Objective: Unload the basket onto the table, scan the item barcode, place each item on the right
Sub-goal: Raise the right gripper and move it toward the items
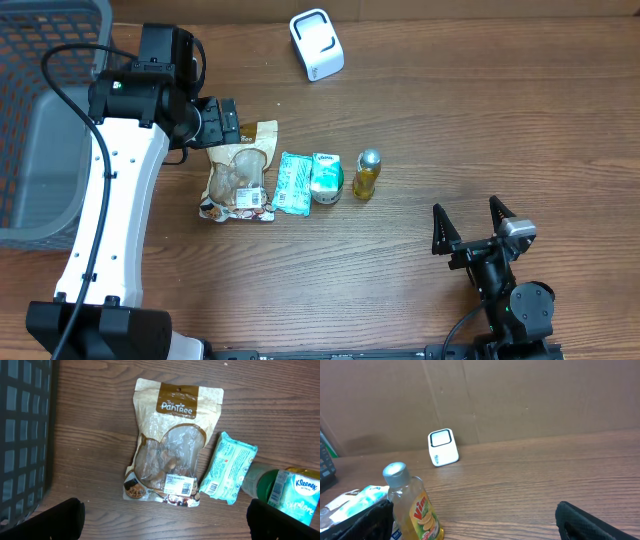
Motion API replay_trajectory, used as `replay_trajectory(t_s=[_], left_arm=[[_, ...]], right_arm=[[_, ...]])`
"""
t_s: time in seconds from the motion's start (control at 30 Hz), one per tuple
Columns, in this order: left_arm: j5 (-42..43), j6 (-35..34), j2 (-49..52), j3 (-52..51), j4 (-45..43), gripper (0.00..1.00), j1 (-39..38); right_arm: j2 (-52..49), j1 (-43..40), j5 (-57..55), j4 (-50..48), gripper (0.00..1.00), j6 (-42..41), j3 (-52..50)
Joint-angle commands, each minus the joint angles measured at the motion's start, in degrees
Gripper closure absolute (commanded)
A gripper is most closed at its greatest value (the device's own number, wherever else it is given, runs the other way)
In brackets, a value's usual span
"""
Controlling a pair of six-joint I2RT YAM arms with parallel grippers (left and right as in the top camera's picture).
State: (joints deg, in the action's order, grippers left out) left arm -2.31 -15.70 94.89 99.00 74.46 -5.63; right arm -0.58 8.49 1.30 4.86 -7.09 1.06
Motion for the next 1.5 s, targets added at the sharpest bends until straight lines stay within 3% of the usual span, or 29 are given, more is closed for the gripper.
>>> replay_trajectory(t_s=[0.0, 0.5, 0.7, 1.23, 1.47], left_arm=[[0.44, 0.48, 0.46, -0.39, -0.17, 0.01, -0.02], [0.44, 0.48, 0.46, -0.39, -0.17, 0.00, -0.02], [0.44, 0.48, 0.46, -0.39, -0.17, 0.00, -0.02], [0.44, 0.48, 0.46, -0.39, -0.17, 0.00, -0.02], [0.44, 0.48, 0.46, -0.39, -0.17, 0.00, -0.04]], right_arm=[[0.42, -0.15, 0.26, -0.07, 0.00, -0.42, -0.61], [0.42, -0.15, 4.02, -0.39, 0.00, -2.16, -0.50], [0.42, -0.15, 4.35, 4.59, 0.00, -2.12, 2.34], [-0.26, -0.15, 3.26, 13.09, 0.00, -2.25, 17.33], [-8.66, -0.15, 3.32, 18.10, 0.00, -4.55, 28.39]])
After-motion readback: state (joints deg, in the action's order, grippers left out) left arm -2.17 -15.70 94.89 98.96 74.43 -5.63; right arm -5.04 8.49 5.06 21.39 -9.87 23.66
